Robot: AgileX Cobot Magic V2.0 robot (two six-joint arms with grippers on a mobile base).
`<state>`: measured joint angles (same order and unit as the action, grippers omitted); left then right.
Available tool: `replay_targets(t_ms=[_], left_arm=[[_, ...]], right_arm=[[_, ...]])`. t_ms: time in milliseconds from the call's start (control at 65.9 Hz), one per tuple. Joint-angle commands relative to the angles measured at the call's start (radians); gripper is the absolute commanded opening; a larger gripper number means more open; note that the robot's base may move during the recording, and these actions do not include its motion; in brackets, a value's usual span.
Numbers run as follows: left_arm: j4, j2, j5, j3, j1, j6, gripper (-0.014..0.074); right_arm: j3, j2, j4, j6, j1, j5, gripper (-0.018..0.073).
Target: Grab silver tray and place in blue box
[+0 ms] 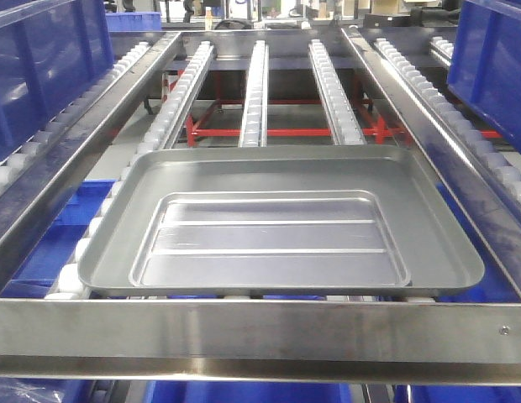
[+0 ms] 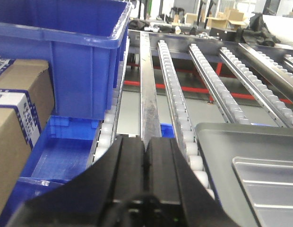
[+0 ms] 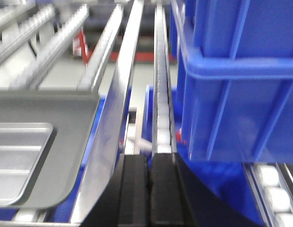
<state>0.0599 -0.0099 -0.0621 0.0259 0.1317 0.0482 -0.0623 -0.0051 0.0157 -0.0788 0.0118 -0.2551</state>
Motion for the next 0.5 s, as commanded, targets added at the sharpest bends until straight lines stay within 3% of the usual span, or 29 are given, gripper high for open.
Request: replay_targets(t_ms=[0,121,273,349,486], left_arm=[[0.008,0.052,-0.031,0.109,-0.001,-0.004,-0.0095],[0.008,0.191,-0.208,0.233,-0.001,-0.004,-0.0095],[0.01,0.426,-0.445,0.409,-0.001,-0.004,-0.0095],[0.052,0.538,-0.494,0.467,-0.001,-0.004,-0.0095],[0.157,0.682,-0.505,0.502,-0.001,-0.004,-0.0095]], right_arm=[[-0.114,0.059,0.011,0.003,-0.003,-0.001,0.0053],[-0.224,0.209,0.011,0.003,-0.003,-0.06,0.0053],[-0.382,0.467,0.011,0.003,-0.003,-0.288,0.0053],[-0.444,0.584,0.011,0.003,-0.003,-0.366,0.0053],[-0.484,0.712,0.006,0.002,-0.003,-0.372,0.0053]])
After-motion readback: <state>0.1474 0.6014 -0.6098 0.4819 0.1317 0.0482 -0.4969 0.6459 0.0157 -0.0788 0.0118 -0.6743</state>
